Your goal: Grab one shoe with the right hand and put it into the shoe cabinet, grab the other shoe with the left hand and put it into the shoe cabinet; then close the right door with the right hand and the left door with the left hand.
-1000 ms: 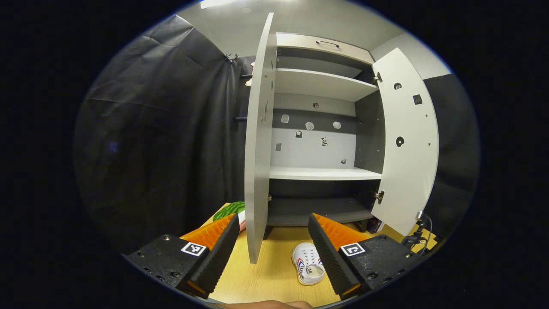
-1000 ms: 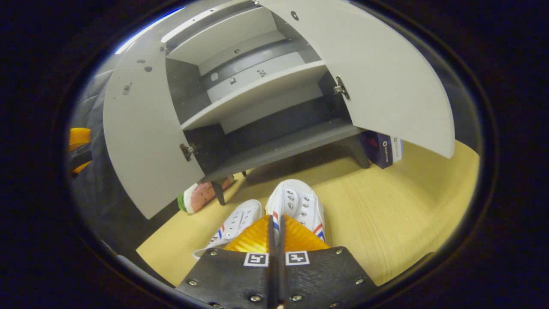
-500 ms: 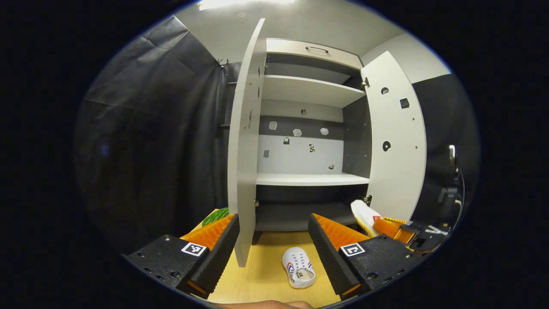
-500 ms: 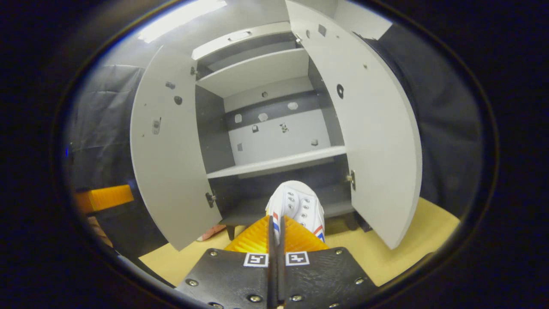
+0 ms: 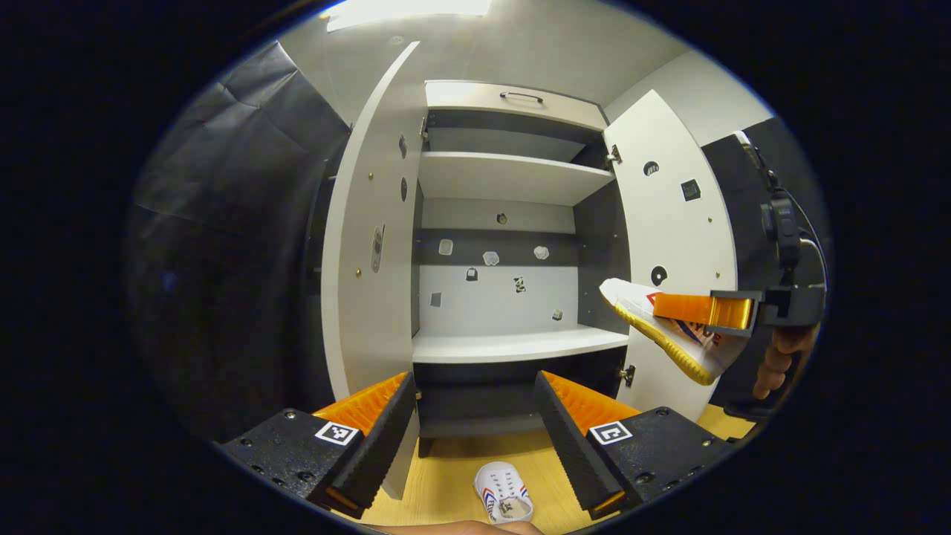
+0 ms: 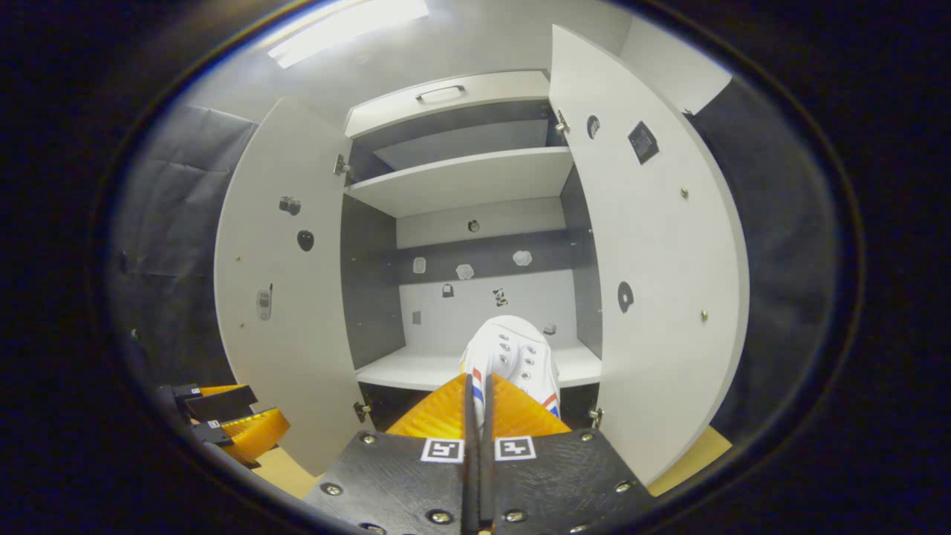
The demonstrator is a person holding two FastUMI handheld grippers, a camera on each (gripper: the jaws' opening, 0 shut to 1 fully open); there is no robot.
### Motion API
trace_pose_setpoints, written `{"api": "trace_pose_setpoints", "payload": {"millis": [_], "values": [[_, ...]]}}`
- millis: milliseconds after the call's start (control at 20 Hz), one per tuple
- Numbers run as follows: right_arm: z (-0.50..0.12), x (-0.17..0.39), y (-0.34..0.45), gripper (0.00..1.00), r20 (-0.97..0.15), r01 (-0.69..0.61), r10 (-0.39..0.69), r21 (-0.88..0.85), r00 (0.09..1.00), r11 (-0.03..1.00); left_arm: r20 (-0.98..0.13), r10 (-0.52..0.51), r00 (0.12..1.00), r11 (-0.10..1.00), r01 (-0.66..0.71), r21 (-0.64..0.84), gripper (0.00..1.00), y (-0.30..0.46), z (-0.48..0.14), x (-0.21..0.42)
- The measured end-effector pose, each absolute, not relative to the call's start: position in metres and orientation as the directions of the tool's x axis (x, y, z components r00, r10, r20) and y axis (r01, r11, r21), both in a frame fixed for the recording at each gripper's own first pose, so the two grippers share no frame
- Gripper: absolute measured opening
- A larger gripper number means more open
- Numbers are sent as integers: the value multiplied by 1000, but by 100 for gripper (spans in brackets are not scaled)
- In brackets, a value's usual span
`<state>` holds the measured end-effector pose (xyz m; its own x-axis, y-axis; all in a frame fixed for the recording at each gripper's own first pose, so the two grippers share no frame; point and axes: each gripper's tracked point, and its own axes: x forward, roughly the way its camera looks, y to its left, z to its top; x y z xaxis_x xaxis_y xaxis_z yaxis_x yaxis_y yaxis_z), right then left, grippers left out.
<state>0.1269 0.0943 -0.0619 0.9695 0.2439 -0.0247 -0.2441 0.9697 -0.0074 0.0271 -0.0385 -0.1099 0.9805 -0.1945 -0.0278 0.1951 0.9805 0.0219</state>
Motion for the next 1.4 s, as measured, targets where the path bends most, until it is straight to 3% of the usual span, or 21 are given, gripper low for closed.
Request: {"api": "trace_pose_setpoints", "payload": {"millis": [450,750,950,1400], "values": [[-10,259,105,1,-44,-147,142,-151,989,977,-18,-277,961,961,276,-33,97,-69,-112,60],[-55,345,116,1,-127,-143,120,-193,985,971,-18,-270,963,963,269,-15,97,-63,-115,73],[-89,394,125,1,-184,-150,116,-183,976,972,-6,-213,977,977,213,-4,94,-49,-115,83],[-166,470,128,1,-317,-98,17,-242,948,965,-71,-221,973,975,222,11,97,-58,-133,102]]}}
